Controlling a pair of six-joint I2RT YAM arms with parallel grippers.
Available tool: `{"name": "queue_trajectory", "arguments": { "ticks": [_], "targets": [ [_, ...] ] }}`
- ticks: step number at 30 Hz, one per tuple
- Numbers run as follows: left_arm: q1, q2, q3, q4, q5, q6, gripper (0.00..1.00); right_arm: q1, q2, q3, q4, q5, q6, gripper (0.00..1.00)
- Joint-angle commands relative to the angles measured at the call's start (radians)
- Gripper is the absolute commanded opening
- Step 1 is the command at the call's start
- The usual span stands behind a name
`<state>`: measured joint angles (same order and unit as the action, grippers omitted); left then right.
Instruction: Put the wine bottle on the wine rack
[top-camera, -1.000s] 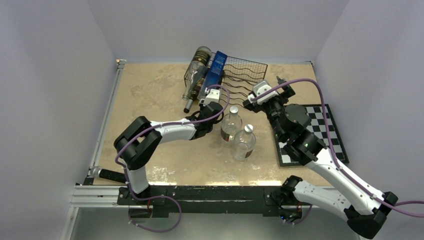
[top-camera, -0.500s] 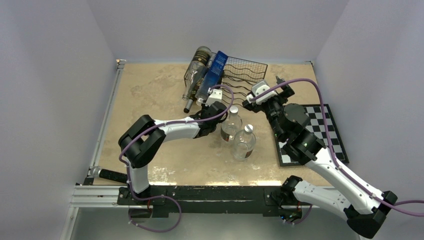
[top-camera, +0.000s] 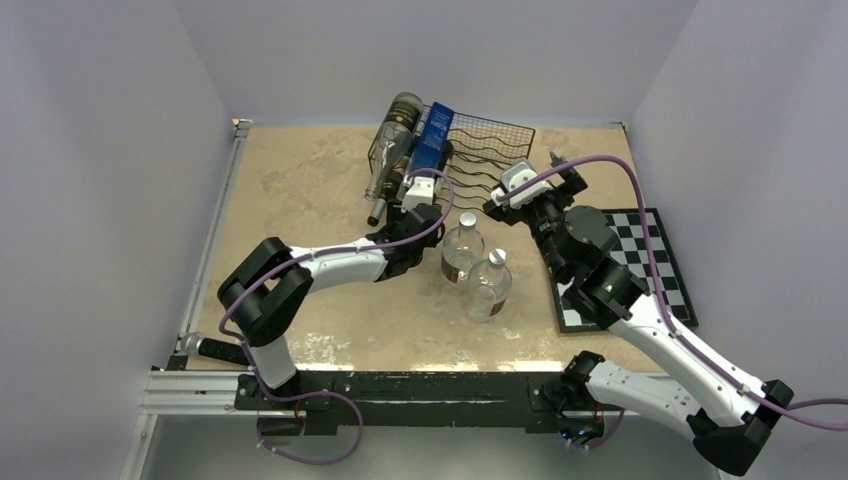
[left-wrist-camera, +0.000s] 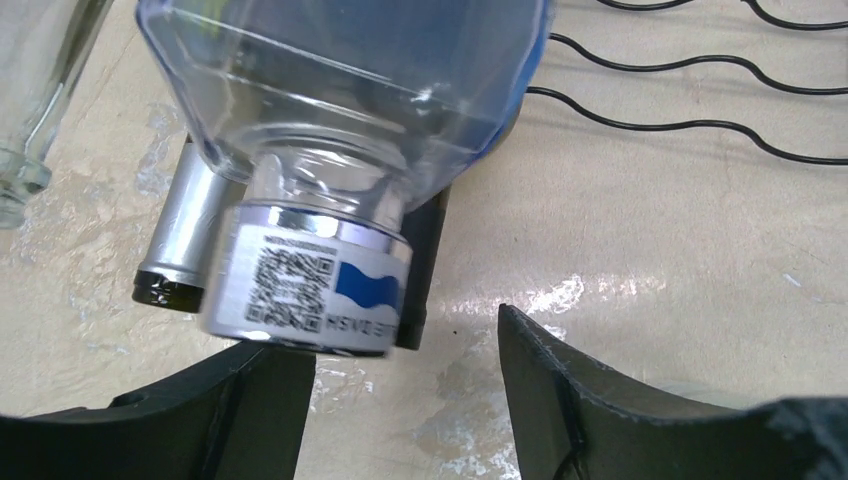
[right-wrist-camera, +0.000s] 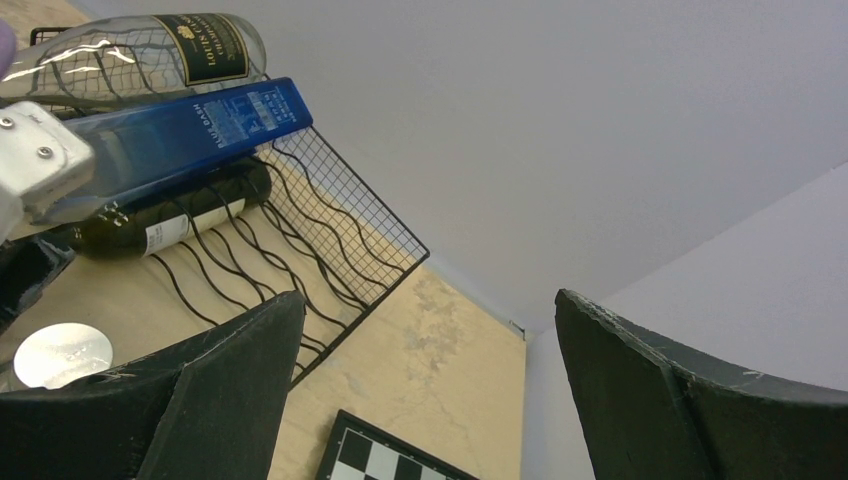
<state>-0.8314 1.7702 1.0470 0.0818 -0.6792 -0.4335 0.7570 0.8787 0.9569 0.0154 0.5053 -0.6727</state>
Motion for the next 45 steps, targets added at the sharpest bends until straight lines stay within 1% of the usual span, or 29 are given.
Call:
{"name": "queue_trajectory", "arguments": {
  "ticks": [1,6,11,13,15,19,25,28,32,34,36,37,41,45],
  "targets": [
    [0.006,-0.076,-0.039,0.064,0.023,-0.017,0.7,-0.004,0.006,0.017,0.044,-0.004,0.018,0.98],
    [0.0,-0.177,-0.126,0.117,0.06,-0.005,0.72,-0.005,0.008,0.033,0.02,-0.004,0.038,0.99],
    [0.0,-0.279,-0.183,0.101,0.076,-0.016,0.75,-0.005,0.019,0.081,-0.065,-0.004,0.101,0.99],
    [0.0,-0.34,-0.2,0.082,0.086,-0.019,0.78,-0.004,0.018,0.113,-0.12,-0.028,0.149,0.99],
    [0.0,-0.391,-0.204,0.055,0.112,-0.007,0.83,-0.004,0.016,0.15,-0.19,-0.048,0.221,0.99],
    [0.002,-0.499,-0.196,-0.002,0.146,0.021,0.88,-0.004,0.027,0.244,-0.379,-0.122,0.384,0.99],
    [0.009,-0.616,-0.165,-0.054,0.172,0.09,0.99,-0.004,0.063,0.369,-0.691,-0.343,0.562,0.99],
    [0.011,-0.657,-0.145,-0.074,0.191,0.125,0.99,-0.005,0.082,0.416,-0.832,-0.428,0.6,0.99],
    [0.017,-0.72,-0.153,-0.064,0.244,0.151,0.99,-0.004,0.135,0.475,-1.025,-0.439,0.637,0.99],
    [0.019,-0.746,-0.161,-0.051,0.278,0.16,0.99,-0.004,0.163,0.493,-1.093,-0.46,0.655,0.99],
    [0.02,-0.766,-0.169,-0.047,0.299,0.16,0.99,-0.004,0.205,0.513,-1.151,-0.484,0.665,0.97],
    [0.021,-0.774,-0.173,-0.046,0.307,0.16,0.99,-0.004,0.231,0.527,-1.183,-0.484,0.695,0.95],
    [0.021,-0.793,-0.19,-0.055,0.315,0.142,0.99,-0.004,0.322,0.57,-1.267,-0.468,0.733,0.91],
    [0.021,-0.824,-0.219,-0.06,0.316,0.123,0.99,-0.004,0.378,0.576,-1.264,-0.464,0.746,0.88]
  ]
}}
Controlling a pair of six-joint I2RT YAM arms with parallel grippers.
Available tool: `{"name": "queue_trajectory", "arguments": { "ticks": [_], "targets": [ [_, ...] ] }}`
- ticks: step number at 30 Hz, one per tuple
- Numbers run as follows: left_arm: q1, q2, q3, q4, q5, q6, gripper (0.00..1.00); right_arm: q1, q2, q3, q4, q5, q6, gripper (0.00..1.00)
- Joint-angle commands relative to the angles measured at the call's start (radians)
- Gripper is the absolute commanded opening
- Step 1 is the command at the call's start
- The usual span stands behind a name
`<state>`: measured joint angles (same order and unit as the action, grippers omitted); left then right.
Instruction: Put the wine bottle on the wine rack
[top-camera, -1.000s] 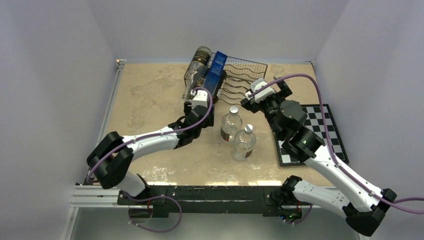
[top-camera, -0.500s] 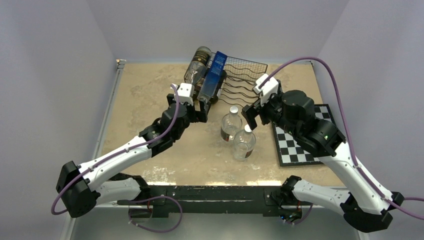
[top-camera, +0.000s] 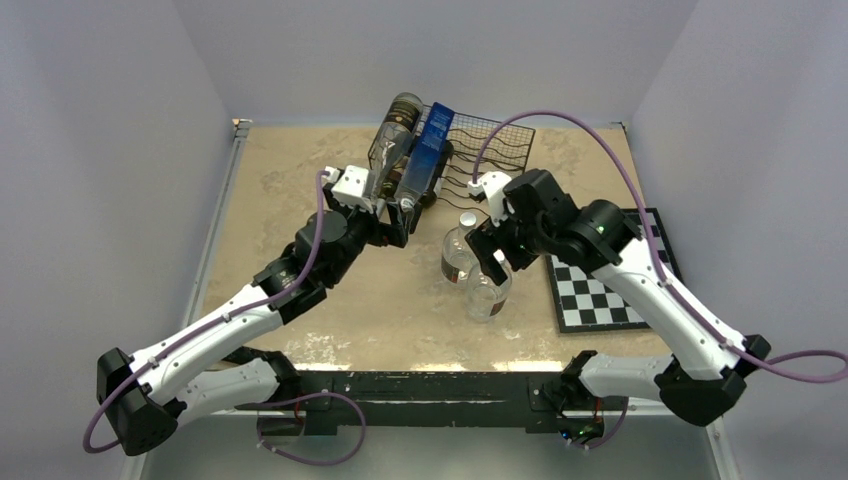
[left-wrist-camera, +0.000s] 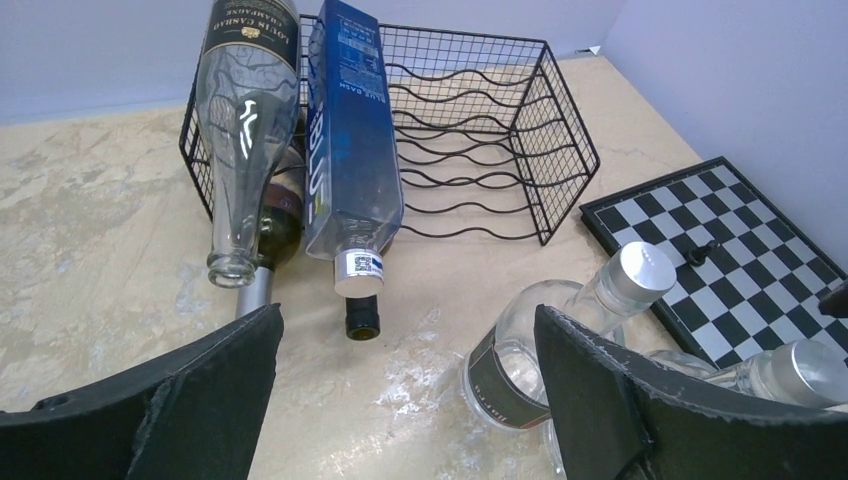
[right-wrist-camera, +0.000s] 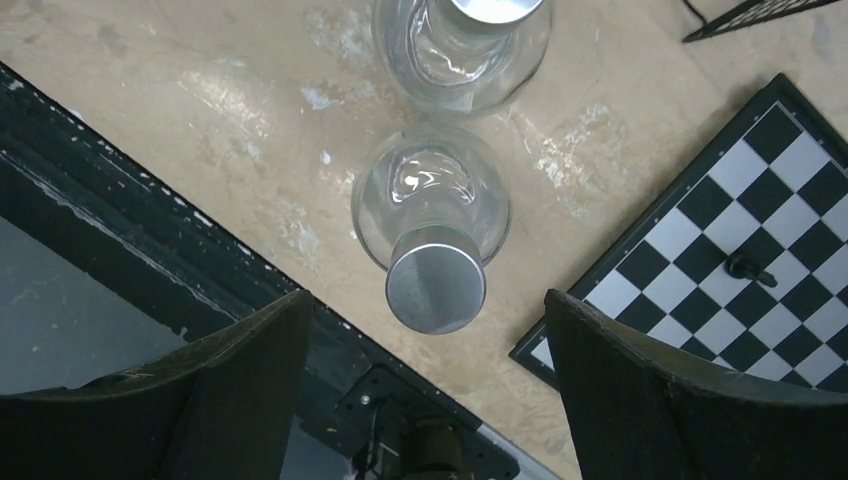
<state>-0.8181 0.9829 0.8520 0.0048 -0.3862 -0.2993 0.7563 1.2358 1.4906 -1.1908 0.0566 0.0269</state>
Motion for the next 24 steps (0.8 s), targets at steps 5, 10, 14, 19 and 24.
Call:
{"name": "queue_trajectory", "arguments": {
  "ticks": [5,10,14,19,24],
  "targets": [
    [0.008,-0.083,-0.059,-0.003,0.015,-0.038,0.99,-0.005,0.134,0.093,-0.088,-0.001,0.066,0.77],
    [0.01,-0.132,-0.084,-0.054,0.009,-0.055,0.99,-0.006,0.191,0.121,-0.139,-0.024,0.078,0.61],
    [0.01,-0.161,-0.106,-0.069,0.001,-0.071,0.99,-0.008,0.202,0.109,-0.167,-0.027,0.078,0.57],
    [0.01,-0.176,-0.12,-0.086,0.007,-0.089,0.99,-0.008,0.194,0.083,-0.172,-0.022,0.091,0.57],
    [0.01,-0.172,-0.123,-0.089,0.014,-0.09,0.99,-0.008,0.174,0.05,-0.11,-0.009,0.097,0.51]
  ]
}}
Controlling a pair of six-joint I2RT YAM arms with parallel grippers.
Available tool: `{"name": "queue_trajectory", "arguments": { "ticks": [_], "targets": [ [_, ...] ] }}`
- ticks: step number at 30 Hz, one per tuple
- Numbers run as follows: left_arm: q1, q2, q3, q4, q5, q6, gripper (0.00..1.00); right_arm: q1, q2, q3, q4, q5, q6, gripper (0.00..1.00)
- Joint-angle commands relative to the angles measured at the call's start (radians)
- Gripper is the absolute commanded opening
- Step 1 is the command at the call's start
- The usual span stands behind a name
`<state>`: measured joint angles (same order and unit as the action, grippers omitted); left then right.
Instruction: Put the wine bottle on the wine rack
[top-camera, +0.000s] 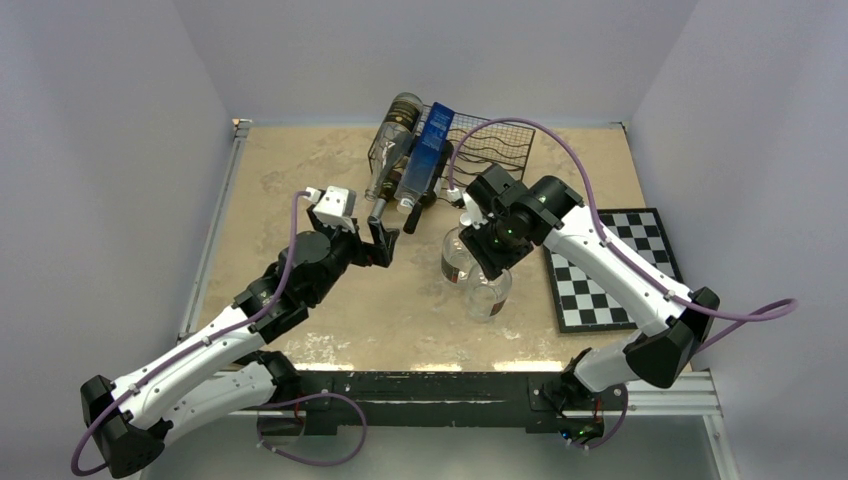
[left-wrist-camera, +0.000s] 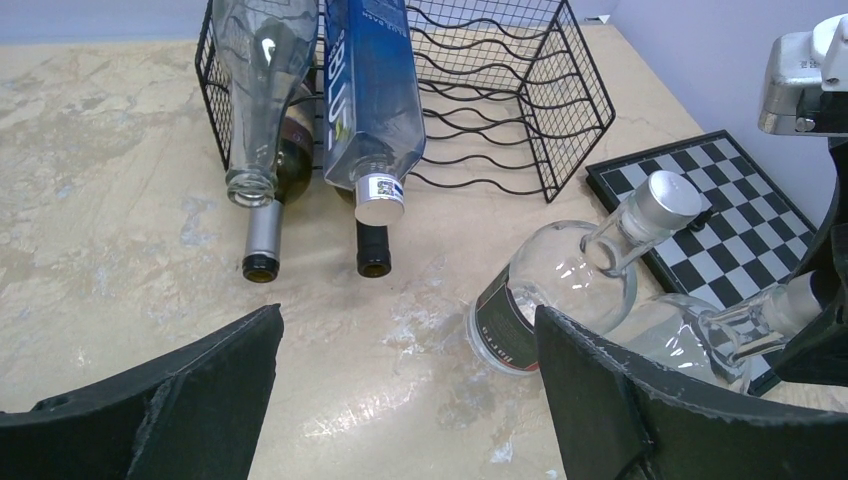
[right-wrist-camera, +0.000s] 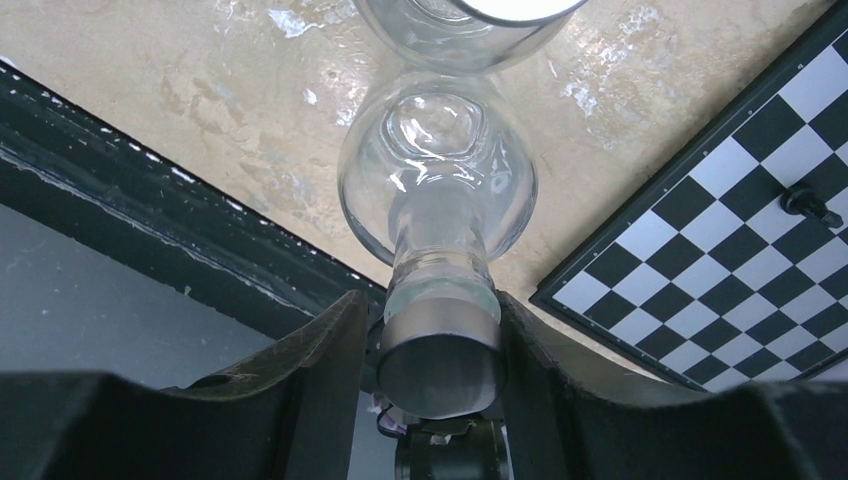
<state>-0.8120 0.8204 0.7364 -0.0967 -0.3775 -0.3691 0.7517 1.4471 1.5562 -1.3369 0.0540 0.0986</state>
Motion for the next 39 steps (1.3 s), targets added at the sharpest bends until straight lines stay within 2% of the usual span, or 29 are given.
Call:
{"name": "queue_trajectory", "arguments": {
  "ticks": [1,5,8,9,12,21,25,31,39],
  "targets": [
    [0.004,-0.008,-0.007,0.012,0.007,-0.02,0.99,-0.003,-0.04,-0.018,0.051,0.0,0.026,0.51],
    [0.004,-0.003,-0.003,0.006,0.015,-0.021,0.99,-0.003,-0.036,-0.024,0.092,0.002,0.021,0.49],
    [0.004,-0.004,-0.003,0.002,0.015,-0.021,0.99,-0.003,-0.03,-0.03,0.114,-0.006,0.007,0.42],
    [0.004,-0.003,-0.003,-0.002,0.015,-0.021,0.99,-0.004,-0.027,-0.03,0.118,-0.012,0.003,0.34],
    [0.004,-0.012,-0.008,-0.028,0.019,-0.036,0.99,-0.003,-0.027,-0.025,0.125,-0.042,-0.01,0.0],
    [0.004,-0.091,-0.083,-0.101,0.046,-0.106,0.97,0.032,-0.106,-0.003,0.242,-0.171,0.055,0.0],
    [0.004,-0.109,-0.087,-0.151,0.032,-0.134,0.96,0.055,-0.139,-0.018,0.383,-0.226,0.136,0.0],
    [0.004,-0.127,-0.106,-0.27,0.04,-0.209,0.94,0.063,-0.184,-0.182,0.657,-0.261,0.254,0.0],
    [0.003,-0.098,-0.097,-0.479,0.005,-0.348,0.92,0.065,-0.283,-0.457,0.972,-0.246,0.258,0.0]
  ]
}}
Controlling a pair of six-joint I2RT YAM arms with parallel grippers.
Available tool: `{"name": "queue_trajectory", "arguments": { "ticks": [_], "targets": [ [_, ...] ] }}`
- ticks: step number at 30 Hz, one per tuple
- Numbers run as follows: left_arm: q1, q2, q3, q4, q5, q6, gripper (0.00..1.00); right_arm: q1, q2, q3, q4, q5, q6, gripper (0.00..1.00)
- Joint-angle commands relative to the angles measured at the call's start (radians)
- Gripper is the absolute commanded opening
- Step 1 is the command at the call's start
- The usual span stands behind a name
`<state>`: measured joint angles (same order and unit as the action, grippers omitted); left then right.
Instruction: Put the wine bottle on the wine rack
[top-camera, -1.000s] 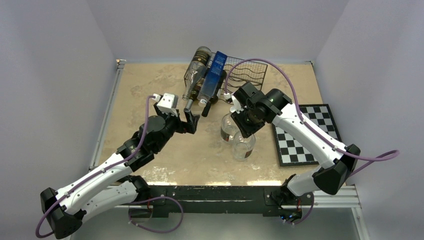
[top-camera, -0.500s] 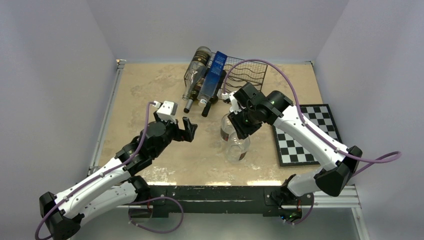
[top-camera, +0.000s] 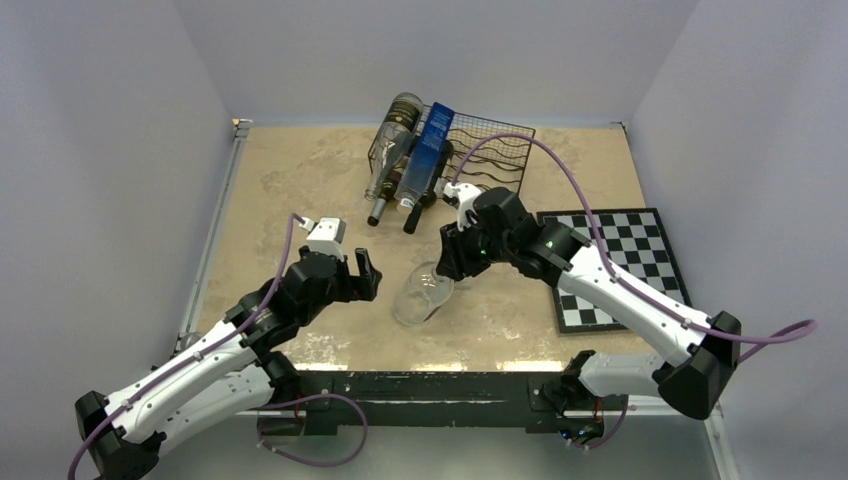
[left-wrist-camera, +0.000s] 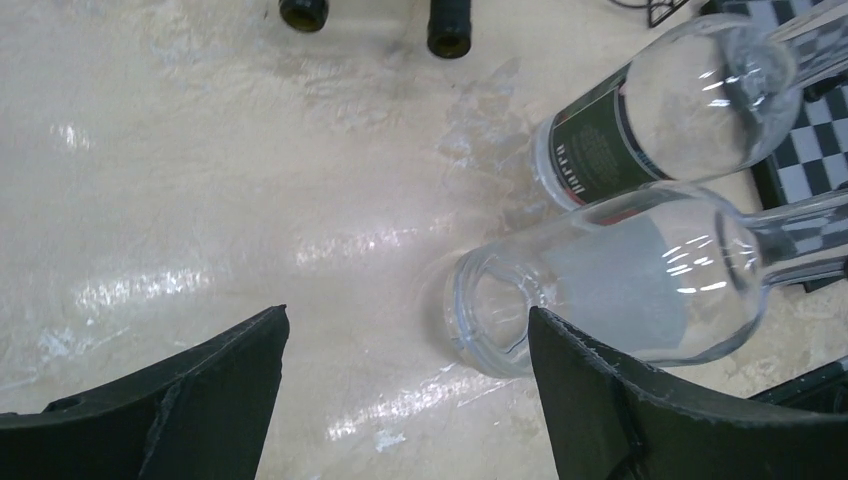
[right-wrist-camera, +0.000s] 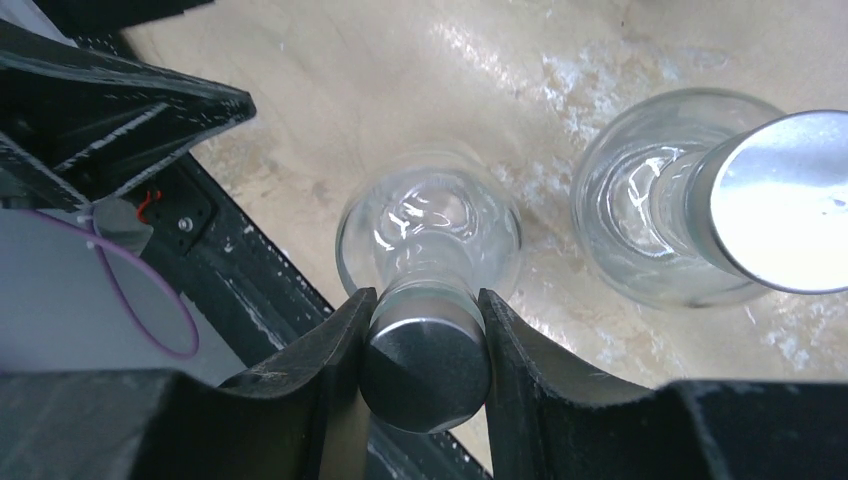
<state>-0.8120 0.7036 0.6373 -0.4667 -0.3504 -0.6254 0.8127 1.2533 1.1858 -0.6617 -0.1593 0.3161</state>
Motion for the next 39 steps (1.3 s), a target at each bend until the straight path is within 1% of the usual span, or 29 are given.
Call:
{"name": "queue_trajectory", "arguments": {
  "ticks": [1,5,8,10,12,16,20,25,32,39],
  "targets": [
    [0.003,0.031,0.004,-0.118,-0.02,-0.101,0.92,0.003,-0.099,-0.123,0.317,-0.027,0.046,0.0],
    [0.005,0.098,0.008,-0.133,0.014,-0.133,0.93,0.006,-0.149,-0.217,0.369,-0.019,0.056,0.0],
    [0.012,0.187,0.017,-0.124,0.092,-0.138,0.92,0.006,-0.2,-0.286,0.367,-0.014,0.059,0.0],
    [0.017,0.244,0.039,-0.127,0.113,-0.128,0.92,0.007,-0.244,-0.324,0.344,-0.009,0.058,0.0],
    [0.018,0.286,0.043,-0.088,0.163,-0.095,0.91,0.006,-0.281,-0.35,0.312,0.0,0.055,0.0],
    [0.017,0.304,0.016,-0.009,0.23,-0.029,0.89,0.006,-0.321,-0.35,0.233,0.02,0.037,0.0],
    [0.016,0.312,0.008,0.021,0.259,0.023,0.89,0.006,-0.32,-0.325,0.177,0.031,0.02,0.0],
    [0.017,0.361,0.014,0.05,0.274,0.056,0.89,0.006,-0.349,-0.339,0.13,-0.005,0.019,0.0],
    [0.02,0.421,0.066,0.081,0.24,0.118,0.89,0.006,-0.408,-0.425,0.115,-0.088,0.012,0.0],
    [0.022,0.476,0.117,0.095,0.288,0.14,0.89,0.006,-0.474,-0.51,0.112,-0.162,0.043,0.0]
  ]
}}
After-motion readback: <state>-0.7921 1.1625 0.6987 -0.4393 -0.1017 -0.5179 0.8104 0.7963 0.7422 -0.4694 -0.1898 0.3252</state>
